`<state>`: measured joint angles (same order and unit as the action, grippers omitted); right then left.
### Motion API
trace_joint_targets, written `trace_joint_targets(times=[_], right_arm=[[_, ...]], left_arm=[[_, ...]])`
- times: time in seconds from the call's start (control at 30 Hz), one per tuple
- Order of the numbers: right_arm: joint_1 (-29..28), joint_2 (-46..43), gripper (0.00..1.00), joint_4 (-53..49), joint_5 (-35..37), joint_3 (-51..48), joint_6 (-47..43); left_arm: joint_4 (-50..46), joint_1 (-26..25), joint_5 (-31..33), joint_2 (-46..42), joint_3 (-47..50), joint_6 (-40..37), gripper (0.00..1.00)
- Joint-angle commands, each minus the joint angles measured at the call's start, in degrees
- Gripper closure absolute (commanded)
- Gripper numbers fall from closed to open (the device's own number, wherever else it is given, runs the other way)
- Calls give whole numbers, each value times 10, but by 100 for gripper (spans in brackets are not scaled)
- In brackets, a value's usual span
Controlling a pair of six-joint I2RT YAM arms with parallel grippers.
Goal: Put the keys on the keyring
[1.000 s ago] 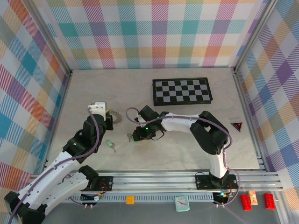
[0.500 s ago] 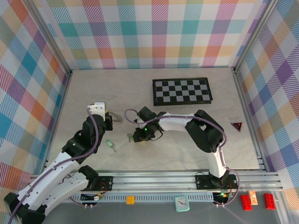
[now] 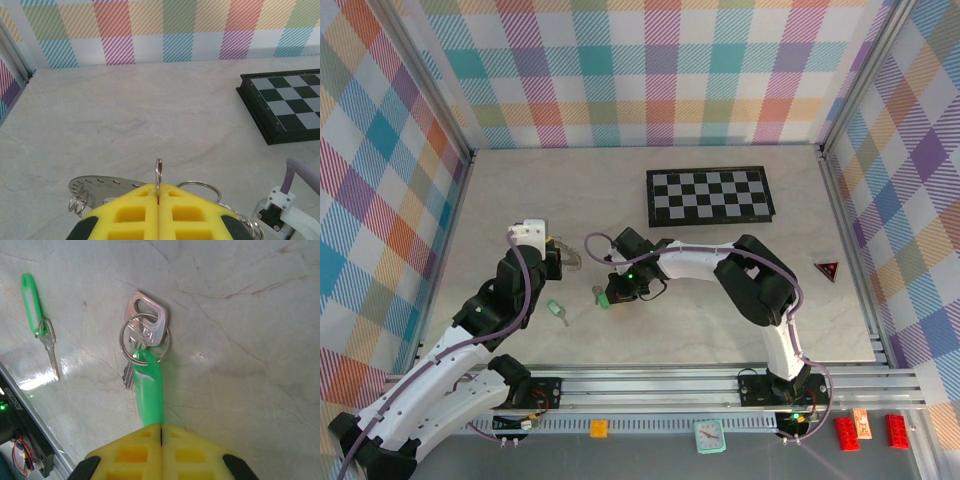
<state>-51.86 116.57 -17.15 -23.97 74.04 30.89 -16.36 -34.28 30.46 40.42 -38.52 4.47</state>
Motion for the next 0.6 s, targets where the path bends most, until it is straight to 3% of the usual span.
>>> trace_joint_targets(times=[0.0,0.23,0.4,0.57], right_arm=[[-6,-12,97,3,-12,-9,-6],[-7,-42,98,-7,12,-28,-9],[-16,-44,63,-26,44,-6,-15],[-29,-15,57,-67,93,52,-28]], left_arm=[[18,7,-7,-7,-3,-11,100],[12,7,17,-10,-4,-16,100],[15,8,81,-32,2,-29,100],[14,10,135,-66,2,-34,100]])
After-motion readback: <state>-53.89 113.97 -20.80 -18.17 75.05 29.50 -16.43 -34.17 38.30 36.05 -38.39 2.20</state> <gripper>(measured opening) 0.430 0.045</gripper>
